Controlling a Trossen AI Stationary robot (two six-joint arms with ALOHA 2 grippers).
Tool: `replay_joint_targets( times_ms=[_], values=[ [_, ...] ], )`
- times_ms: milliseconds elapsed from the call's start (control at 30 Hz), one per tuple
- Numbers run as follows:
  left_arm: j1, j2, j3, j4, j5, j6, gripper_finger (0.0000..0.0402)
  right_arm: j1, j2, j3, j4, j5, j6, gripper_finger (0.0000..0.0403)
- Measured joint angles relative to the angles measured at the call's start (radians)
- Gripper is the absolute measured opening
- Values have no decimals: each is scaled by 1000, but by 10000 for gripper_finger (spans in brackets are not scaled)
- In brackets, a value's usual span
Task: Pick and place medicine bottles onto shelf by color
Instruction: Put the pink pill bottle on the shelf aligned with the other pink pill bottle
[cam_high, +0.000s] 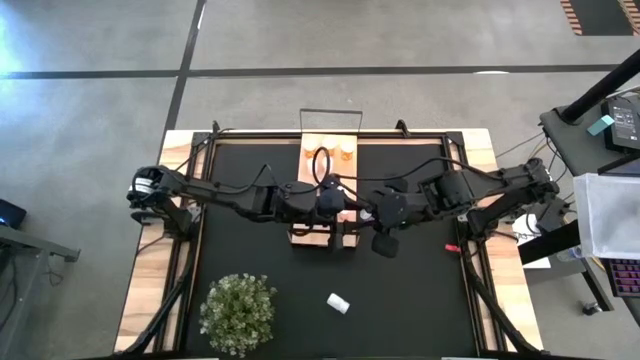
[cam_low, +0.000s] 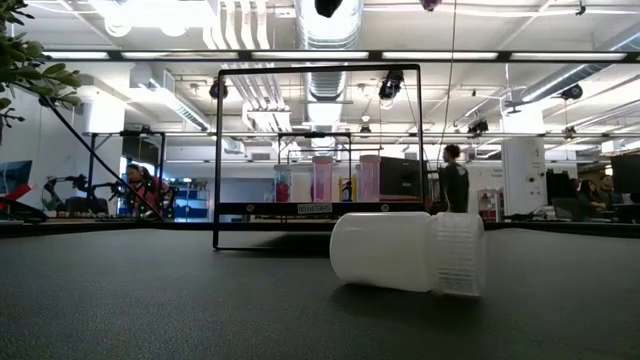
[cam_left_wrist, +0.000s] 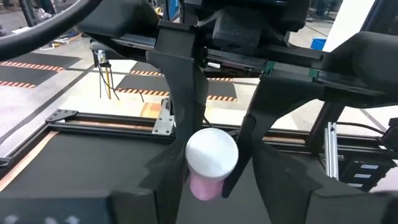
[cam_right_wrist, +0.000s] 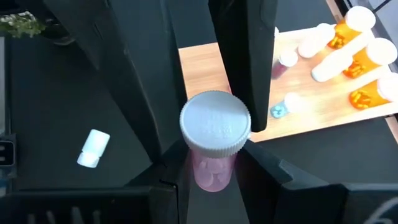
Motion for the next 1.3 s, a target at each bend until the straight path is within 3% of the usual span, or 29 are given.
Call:
replay_joint_targets(
  times_ms=[467, 867, 1300],
  values=[
    [5, 0, -1, -1, 0, 0, 102, -2, 1, 6, 0, -1, -10, 98],
    [5, -1, -1, -1, 1, 0, 96, -2, -1, 6, 3, -1, 0, 100],
    [10, 3, -5, -18, 4, 2, 95, -3, -47, 28, -73, -21, 12, 208]
  ],
)
